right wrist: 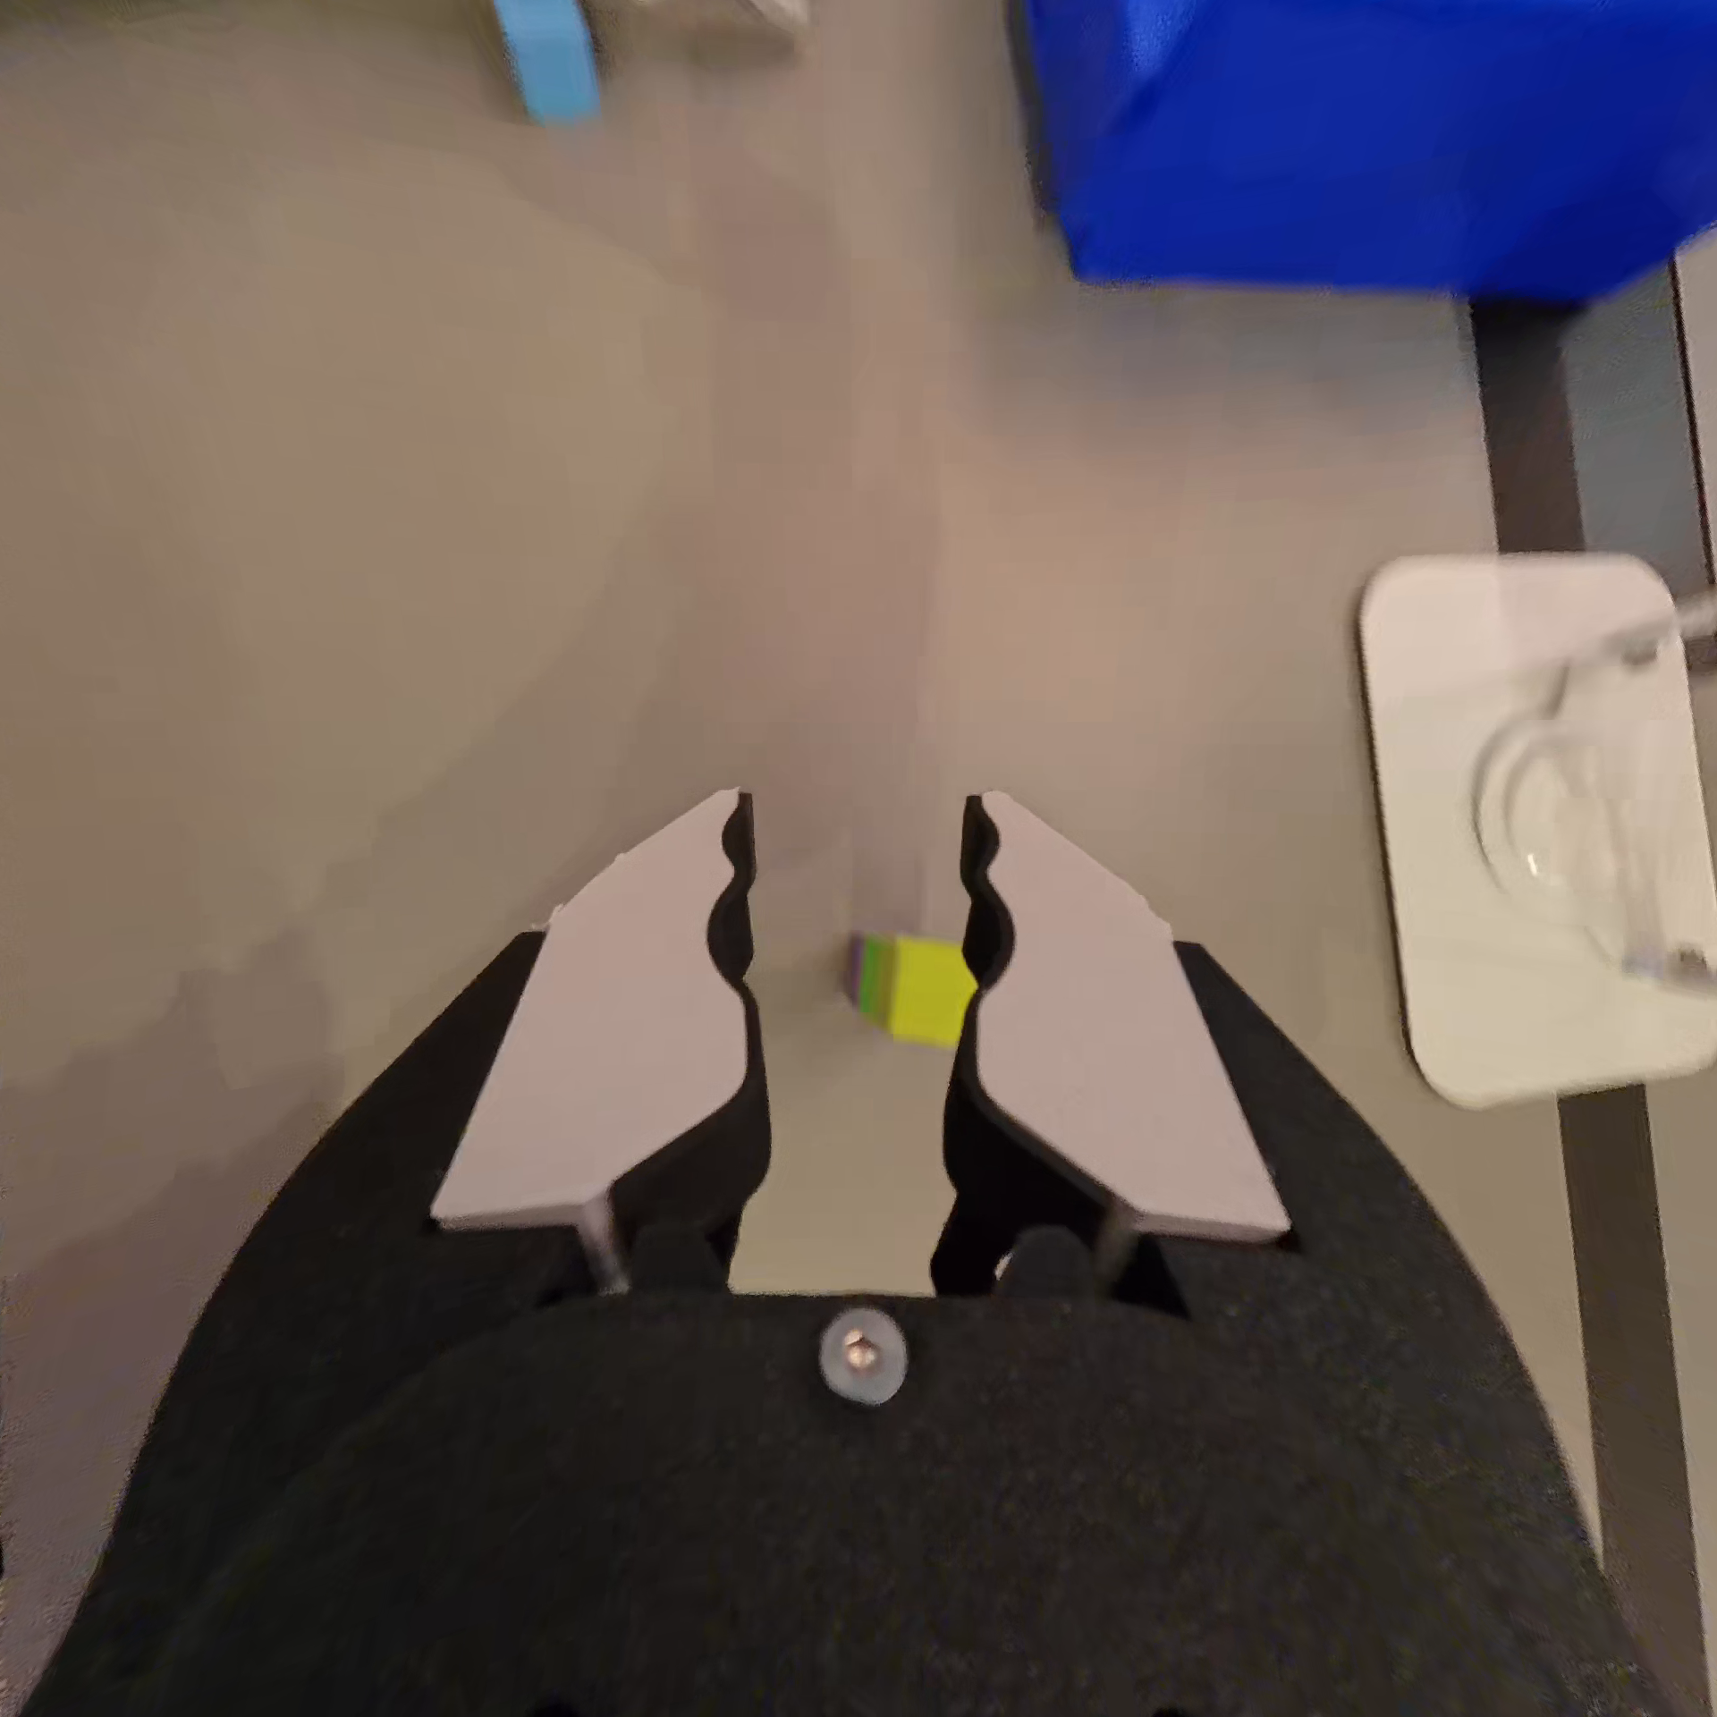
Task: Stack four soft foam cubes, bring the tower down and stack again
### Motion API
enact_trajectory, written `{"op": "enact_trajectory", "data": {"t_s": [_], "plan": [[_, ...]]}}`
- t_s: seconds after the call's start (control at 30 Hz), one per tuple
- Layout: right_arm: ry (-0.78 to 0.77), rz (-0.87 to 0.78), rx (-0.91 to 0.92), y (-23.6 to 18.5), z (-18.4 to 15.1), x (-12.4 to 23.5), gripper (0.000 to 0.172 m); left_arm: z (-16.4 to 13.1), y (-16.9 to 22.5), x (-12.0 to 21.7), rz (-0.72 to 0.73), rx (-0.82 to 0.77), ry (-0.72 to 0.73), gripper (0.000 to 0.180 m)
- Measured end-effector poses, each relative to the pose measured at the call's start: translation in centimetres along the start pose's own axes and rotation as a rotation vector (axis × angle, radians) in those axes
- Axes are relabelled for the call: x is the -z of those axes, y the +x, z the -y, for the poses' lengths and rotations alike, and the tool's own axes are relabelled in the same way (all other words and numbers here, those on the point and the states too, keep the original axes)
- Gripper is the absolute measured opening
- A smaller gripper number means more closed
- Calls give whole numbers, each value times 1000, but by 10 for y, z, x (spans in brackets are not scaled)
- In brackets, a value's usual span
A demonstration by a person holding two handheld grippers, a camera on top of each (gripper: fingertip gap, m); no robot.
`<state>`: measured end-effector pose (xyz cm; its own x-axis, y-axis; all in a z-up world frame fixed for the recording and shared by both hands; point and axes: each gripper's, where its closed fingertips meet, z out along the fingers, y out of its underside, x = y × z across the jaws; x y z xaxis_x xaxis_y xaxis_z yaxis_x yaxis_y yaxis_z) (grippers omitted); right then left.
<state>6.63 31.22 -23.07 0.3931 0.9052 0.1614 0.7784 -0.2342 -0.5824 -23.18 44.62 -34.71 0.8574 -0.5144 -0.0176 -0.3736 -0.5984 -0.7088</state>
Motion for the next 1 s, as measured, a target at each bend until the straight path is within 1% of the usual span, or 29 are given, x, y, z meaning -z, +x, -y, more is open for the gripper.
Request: {"op": "enact_trajectory", "data": {"t_s": [0.07,0.2,0.3,0.4,0.5,0.6,0.83,0.9,0.93,1.0], "plan": [[17,47,59,-24,28,-18,43,2,-1,2,-4,8,16,36],[51,153,180,-71,79,-73,42,6,-5,7,-6,34,50,36],[96,213,214,-95,113,-117,42,8,-11,10,-27,90,81,35],[115,243,227,-109,138,-155,42,11,-17,13,-38,130,113,35],[96,234,244,-112,153,-183,42,15,-22,16,-45,165,145,35],[96,242,241,-112,166,-197,42,14,-23,14,-54,177,137,36],[53,253,250,-108,173,-225,39,15,-25,14,-75,211,147,36],[49,258,249,-109,173,-231,34,15,-26,15,-82,224,152,36],[46,260,246,-110,173,-233,29,15,-26,15,-84,228,152,36],[55,269,230,-111,174,-235,28,15,-26,14,-86,228,150,36]]}}
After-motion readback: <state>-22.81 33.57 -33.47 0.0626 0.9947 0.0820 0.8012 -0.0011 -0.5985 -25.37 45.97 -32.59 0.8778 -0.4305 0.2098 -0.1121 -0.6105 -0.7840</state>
